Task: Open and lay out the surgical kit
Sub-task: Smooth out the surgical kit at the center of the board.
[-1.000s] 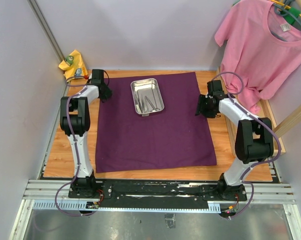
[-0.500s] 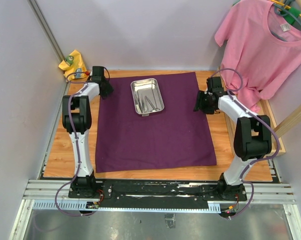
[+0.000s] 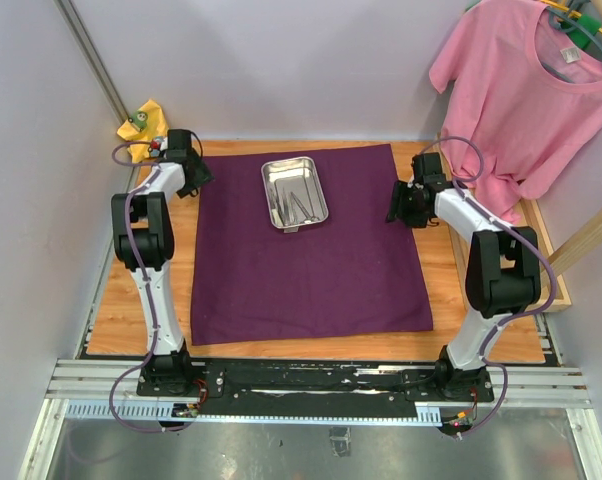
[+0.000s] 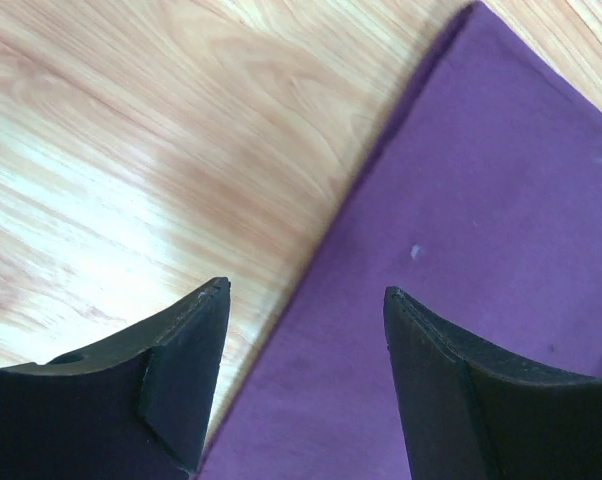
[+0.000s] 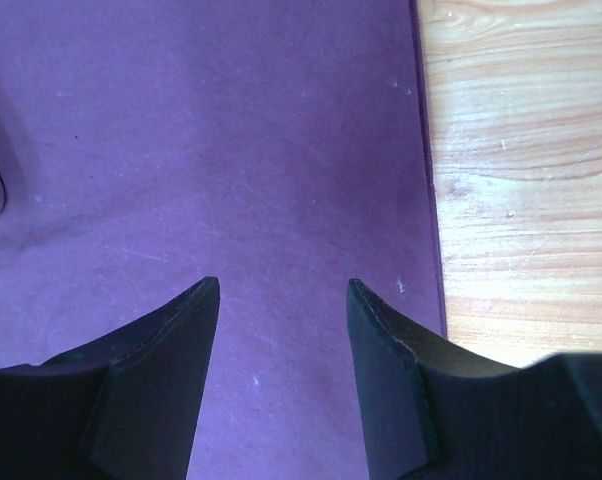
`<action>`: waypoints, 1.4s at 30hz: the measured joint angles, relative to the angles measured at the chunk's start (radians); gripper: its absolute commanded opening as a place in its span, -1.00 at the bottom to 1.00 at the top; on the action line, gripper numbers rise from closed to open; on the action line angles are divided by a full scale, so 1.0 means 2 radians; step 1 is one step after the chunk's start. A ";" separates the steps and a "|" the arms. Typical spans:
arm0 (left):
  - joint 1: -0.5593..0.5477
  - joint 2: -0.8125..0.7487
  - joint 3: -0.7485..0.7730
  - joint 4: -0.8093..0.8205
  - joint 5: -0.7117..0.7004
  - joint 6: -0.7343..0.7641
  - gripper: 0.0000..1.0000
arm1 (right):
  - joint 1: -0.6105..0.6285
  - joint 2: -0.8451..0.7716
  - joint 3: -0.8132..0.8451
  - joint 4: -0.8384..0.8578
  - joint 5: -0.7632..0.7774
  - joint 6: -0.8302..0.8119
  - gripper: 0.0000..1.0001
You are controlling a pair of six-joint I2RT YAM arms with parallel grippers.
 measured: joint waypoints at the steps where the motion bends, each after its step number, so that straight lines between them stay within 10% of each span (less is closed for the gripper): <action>1: 0.003 0.004 0.005 -0.003 -0.001 0.001 0.32 | 0.000 0.001 0.001 0.000 0.000 0.000 0.11; 9: 0.009 0.042 0.042 -0.007 0.000 0.010 0.10 | 0.000 0.005 0.001 0.000 0.000 0.000 0.11; 21: 0.008 0.062 0.060 0.014 0.021 0.014 -0.99 | 0.000 0.005 0.006 0.000 0.000 0.000 0.11; 42: 0.007 0.138 0.185 -0.010 0.048 0.014 -0.97 | 0.000 0.015 0.006 0.002 -0.005 -0.002 0.11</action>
